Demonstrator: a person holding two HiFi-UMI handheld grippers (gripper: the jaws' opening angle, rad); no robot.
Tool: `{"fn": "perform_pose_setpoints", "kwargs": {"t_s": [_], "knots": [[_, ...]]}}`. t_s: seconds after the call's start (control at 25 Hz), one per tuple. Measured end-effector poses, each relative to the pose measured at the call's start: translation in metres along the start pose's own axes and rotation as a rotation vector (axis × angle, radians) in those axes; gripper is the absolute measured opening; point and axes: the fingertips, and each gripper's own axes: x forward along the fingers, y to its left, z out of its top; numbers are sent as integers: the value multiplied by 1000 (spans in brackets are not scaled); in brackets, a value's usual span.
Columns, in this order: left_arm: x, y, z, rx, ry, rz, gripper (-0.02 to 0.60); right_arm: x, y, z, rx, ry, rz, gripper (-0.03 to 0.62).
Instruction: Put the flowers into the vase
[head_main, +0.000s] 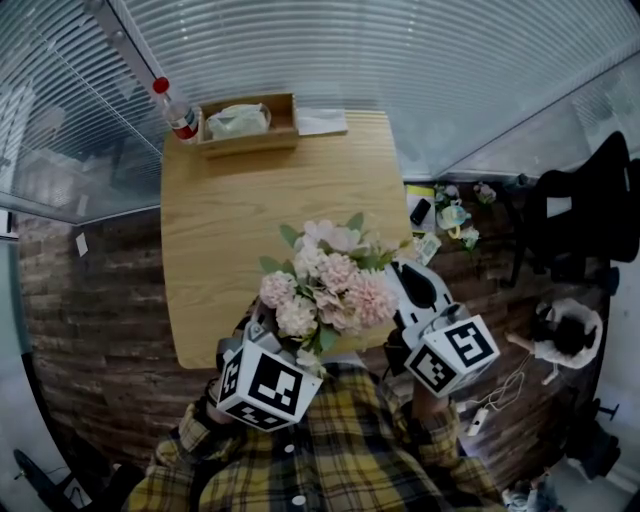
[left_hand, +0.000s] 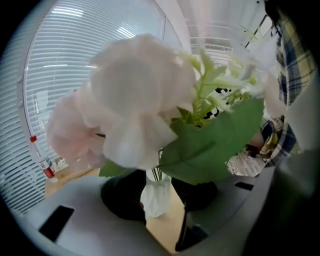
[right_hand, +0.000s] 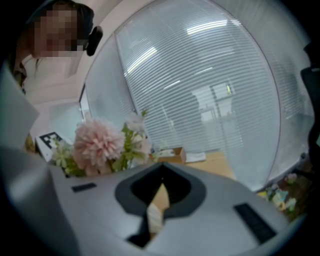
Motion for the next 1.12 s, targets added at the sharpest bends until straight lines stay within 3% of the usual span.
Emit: {"fn": "perform_pose_setpoints", "kwargs": {"t_s": [0.36, 0.92, 1.12], "knots": [[-3, 6, -2, 20, -3, 53, 183, 0, 0, -2, 3, 5, -1, 14], [-8, 10, -28, -137, -1, 9, 183, -3, 1, -4, -8, 12, -4, 14], [-25, 31, -36, -220, -33, 53, 181, -13, -4, 5, -32, -21, -24, 14]]}}
